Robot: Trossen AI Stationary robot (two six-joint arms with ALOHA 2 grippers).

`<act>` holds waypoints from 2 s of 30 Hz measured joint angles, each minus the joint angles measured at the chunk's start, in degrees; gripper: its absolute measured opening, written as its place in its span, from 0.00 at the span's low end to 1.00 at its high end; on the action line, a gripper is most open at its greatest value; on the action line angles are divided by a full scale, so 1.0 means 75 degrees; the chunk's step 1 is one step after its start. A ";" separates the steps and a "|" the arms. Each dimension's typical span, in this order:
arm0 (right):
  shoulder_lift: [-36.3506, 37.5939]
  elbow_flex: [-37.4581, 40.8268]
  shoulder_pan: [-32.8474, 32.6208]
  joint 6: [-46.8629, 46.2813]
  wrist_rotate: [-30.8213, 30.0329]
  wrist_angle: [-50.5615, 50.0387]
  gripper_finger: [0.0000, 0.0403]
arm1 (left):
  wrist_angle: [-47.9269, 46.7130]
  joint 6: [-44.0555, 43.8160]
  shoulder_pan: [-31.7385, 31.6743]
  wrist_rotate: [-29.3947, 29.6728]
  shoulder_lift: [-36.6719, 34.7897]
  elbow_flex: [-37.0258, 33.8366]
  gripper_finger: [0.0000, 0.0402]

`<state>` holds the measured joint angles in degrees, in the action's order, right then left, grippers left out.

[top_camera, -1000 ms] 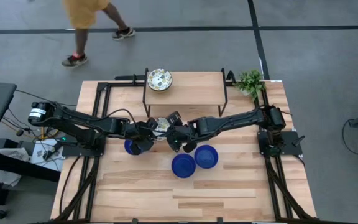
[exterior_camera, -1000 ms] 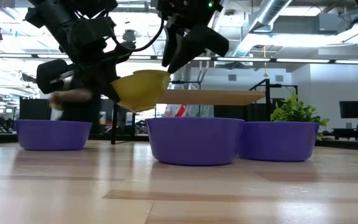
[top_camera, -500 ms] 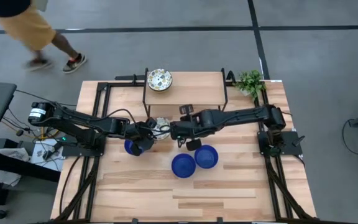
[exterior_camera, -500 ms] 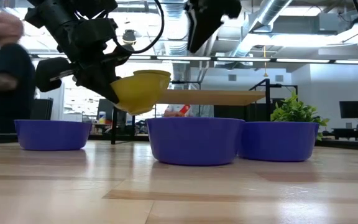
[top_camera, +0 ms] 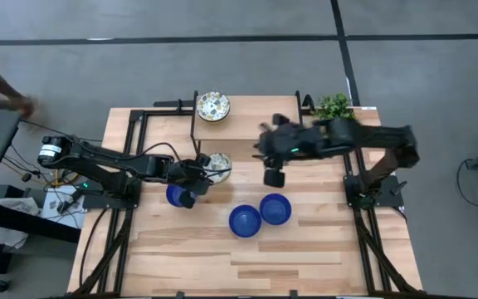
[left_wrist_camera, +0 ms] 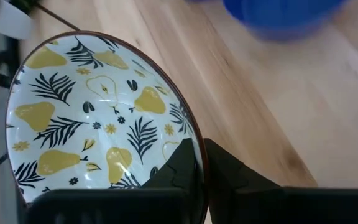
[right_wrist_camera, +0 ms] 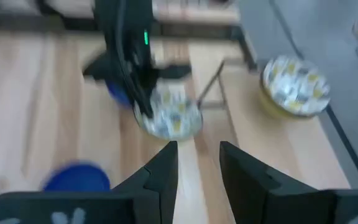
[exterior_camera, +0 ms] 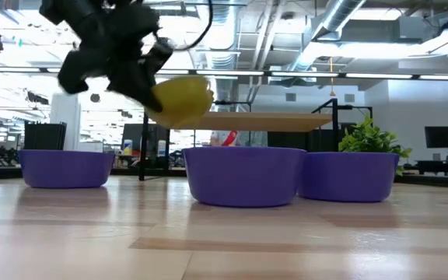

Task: Pick & Place Mini bowls
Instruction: Stack the white patterned bowl on top of the white patterned bowl on the shelf

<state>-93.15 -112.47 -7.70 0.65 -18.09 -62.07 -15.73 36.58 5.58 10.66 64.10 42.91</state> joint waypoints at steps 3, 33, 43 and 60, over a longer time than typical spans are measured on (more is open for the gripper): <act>0.0714 0.0629 -0.0131 -0.0035 0.0000 0.0979 0.27 | -0.0135 -0.0009 0.0000 0.0003 0.0000 0.0480 0.04; 0.4382 0.8592 0.0413 -0.0902 -0.0020 0.7751 0.27 | -0.4388 -0.0308 -0.1963 0.1284 0.1428 0.6327 0.04; 0.4382 0.8592 0.1442 -0.0307 -0.0010 0.7705 0.27 | -0.5108 -0.0259 -0.4051 -0.0092 0.2409 0.7041 0.04; 0.4382 0.8592 0.2054 -0.0222 0.0012 0.7484 0.27 | -0.5245 -0.0198 -0.4553 -0.0792 0.2815 0.7038 0.06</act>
<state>-60.29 -48.03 7.70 -1.02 -18.00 -5.94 -55.07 35.10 -28.57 4.71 85.21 95.70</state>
